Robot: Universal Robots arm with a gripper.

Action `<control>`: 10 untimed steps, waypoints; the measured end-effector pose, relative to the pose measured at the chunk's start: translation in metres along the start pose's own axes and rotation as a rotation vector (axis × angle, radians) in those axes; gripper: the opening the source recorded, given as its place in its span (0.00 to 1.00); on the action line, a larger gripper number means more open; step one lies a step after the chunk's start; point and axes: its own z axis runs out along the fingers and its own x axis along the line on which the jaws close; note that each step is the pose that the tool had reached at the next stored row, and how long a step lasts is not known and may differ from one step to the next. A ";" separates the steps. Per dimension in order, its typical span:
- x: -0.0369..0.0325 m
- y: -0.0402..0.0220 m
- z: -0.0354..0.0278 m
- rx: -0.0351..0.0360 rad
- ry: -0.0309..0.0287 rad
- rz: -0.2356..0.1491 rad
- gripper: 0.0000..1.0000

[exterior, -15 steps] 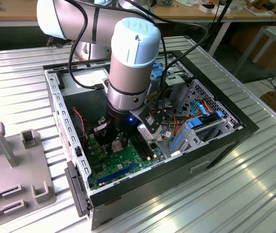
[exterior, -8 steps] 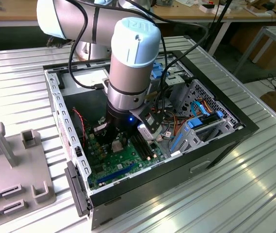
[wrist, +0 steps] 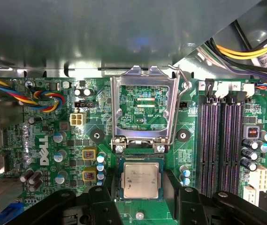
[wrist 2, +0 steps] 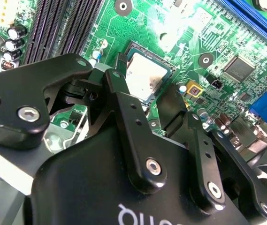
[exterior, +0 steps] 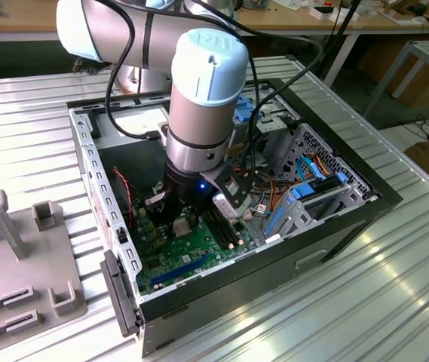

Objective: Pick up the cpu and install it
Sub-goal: 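Place the cpu into insertion slot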

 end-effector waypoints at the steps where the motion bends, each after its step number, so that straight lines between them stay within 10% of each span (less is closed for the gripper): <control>1: -0.0003 0.0000 0.0003 0.0000 0.0000 0.000 0.53; 10: -0.0014 0.0000 0.0010 0.0001 0.0004 0.008 0.53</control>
